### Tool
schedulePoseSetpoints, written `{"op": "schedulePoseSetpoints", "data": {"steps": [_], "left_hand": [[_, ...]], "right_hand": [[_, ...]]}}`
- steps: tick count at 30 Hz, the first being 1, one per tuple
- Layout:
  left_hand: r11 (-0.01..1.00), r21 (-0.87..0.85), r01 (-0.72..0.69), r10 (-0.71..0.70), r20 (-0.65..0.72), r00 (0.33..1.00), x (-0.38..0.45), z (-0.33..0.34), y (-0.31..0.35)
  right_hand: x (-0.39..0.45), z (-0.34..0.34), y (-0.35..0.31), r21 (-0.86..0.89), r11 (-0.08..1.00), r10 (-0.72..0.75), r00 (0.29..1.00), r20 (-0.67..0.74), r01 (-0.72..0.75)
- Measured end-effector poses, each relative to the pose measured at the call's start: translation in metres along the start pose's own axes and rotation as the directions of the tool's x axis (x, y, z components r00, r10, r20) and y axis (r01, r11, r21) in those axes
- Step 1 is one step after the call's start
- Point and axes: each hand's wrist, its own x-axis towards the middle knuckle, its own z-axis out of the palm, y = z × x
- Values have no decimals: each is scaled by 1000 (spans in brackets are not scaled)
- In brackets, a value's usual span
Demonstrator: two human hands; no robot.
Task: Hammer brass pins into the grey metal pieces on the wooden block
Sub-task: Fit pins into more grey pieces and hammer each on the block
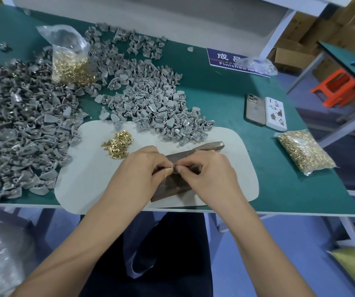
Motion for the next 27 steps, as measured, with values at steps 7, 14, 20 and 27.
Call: {"op": "schedulePoseSetpoints", "data": {"steps": [7, 14, 20, 27], "left_hand": [[999, -4, 44, -44, -53, 998, -2, 4, 3], [1000, 2, 30, -30, -46, 998, -2, 5, 3], [1000, 22, 2, -1, -21, 1000, -2, 2, 4], [998, 48, -35, 37, -31, 999, 0, 2, 2]], "right_hand": [[-23, 0, 23, 277, 954, 196, 938, -286, -114], [-44, -2, 62, -134, 900, 378, 896, -232, -414], [-33, -19, 58, -316, 849, 409, 905, -115, -424], [-60, -44, 37, 366, 915, 206, 976, -65, -169]]}}
